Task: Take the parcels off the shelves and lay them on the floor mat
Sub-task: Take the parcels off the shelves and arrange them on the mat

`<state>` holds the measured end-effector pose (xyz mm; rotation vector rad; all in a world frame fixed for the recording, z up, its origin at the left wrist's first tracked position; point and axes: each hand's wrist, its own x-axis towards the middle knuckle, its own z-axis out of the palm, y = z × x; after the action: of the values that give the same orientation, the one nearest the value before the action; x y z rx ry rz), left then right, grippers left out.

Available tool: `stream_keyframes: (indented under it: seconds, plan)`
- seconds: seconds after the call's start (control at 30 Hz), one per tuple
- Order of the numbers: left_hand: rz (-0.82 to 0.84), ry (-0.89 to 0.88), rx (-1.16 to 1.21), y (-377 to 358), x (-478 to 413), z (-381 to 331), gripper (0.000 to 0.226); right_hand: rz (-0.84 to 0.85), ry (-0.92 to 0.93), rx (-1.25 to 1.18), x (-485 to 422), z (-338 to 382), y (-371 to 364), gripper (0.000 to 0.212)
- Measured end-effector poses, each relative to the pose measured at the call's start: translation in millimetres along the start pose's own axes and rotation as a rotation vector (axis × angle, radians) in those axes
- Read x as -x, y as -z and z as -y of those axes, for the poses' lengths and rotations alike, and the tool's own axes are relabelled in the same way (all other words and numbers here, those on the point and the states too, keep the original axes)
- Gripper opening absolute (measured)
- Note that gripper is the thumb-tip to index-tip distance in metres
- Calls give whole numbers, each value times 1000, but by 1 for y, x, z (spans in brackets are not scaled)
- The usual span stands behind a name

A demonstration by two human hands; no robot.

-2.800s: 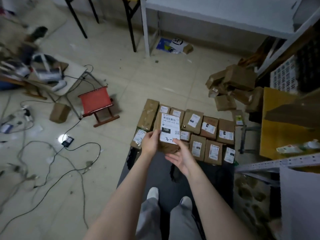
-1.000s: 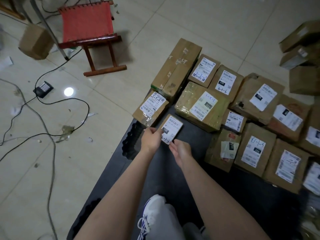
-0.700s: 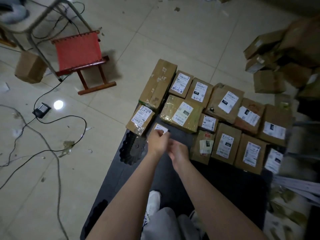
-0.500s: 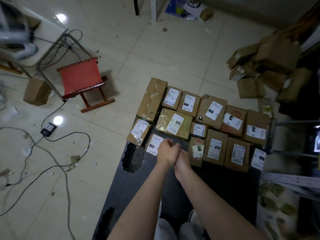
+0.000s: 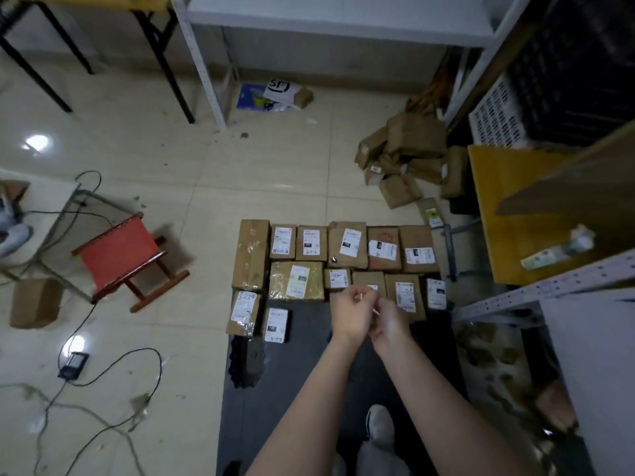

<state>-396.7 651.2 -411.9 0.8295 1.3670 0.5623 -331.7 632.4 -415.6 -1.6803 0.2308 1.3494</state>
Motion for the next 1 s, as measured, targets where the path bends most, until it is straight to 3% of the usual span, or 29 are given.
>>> stream_keyframes:
  seconds: [0.17,0.3,0.53,1.0]
  plan:
    - [173,-89,-143,-43,50,-29,23,-33,31,-244,42,30,48,32]
    - [345,-167,-310,-77,84,-45,19,-77,49,-401,73,47,89,25]
    - [517,-445,-595,-151,151,-43,27,-197,175,-413,129,79,177,31]
    - [849,-768,-616,-345,303,-50,33,-365,394,-813,234,150,395,26]
